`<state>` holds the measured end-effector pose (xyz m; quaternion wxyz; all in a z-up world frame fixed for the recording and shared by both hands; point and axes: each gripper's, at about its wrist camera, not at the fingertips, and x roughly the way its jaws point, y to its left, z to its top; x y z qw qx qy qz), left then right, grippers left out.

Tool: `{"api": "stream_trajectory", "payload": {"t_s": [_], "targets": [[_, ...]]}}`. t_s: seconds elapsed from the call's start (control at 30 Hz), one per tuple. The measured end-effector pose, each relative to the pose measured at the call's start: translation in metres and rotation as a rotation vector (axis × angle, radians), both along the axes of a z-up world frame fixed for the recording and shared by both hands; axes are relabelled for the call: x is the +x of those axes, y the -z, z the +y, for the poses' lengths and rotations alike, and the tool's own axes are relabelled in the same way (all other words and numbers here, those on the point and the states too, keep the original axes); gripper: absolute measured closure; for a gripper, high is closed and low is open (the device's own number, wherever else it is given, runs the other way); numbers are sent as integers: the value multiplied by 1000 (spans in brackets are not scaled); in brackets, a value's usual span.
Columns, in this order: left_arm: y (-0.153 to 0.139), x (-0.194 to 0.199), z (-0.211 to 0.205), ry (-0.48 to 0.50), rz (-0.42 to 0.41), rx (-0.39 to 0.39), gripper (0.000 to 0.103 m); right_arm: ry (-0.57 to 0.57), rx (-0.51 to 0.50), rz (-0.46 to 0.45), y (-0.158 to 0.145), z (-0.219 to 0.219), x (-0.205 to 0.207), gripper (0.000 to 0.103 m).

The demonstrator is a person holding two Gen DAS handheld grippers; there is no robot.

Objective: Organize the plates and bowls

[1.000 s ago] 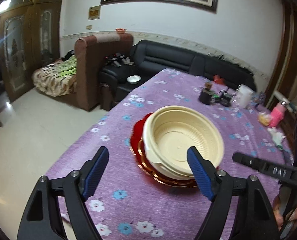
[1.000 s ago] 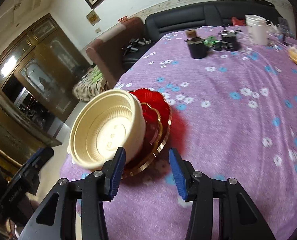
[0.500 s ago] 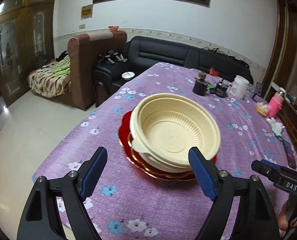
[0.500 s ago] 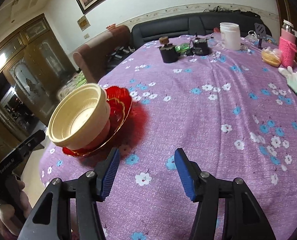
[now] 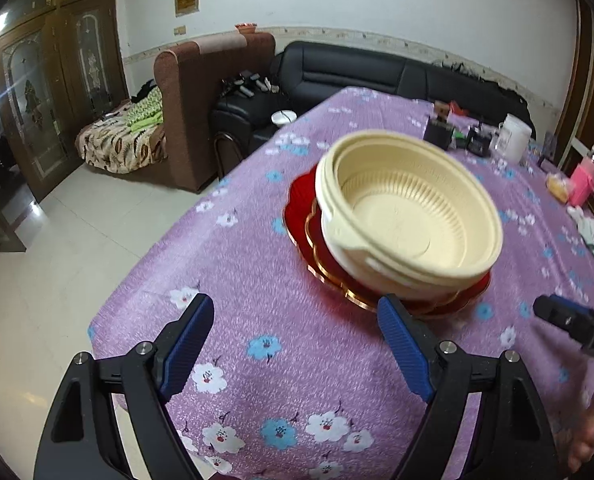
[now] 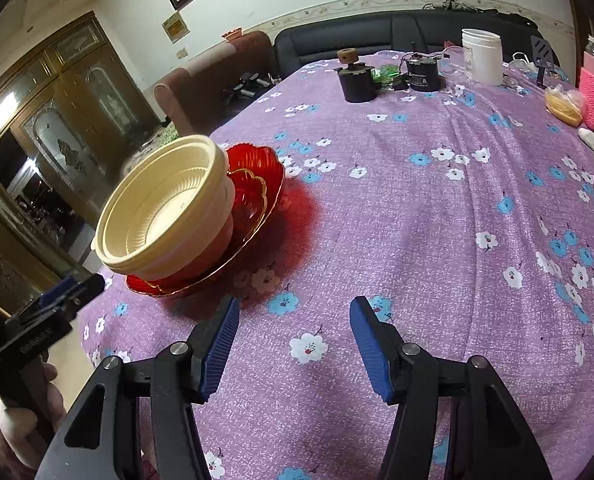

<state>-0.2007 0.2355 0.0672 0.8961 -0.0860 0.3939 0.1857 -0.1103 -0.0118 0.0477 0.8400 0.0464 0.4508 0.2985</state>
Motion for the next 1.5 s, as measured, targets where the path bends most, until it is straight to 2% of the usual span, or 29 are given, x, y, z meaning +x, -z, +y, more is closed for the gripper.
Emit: {"api": "stream_trajectory", "payload": {"t_s": [0.23,0.47,0.67,1.07,1.27,1.5], "targets": [[27,15,-2,15,122,53,19,0,-8,6,1,5,-2,40],[34,40,10,-3,173,69,19,-5,-14,14,3,8,-4,39],[43,59,8,27,204,78,19,10,-7,36,7,6,3,39],[51,89,-10,94,221,87,19,15,-22,60,15,7,7,39],[39,66,-10,103,201,37,19,6,-25,61,17,12,8,39],[14,30,-33,130,96,10,19,-21,-16,46,22,30,-2,39]]}}
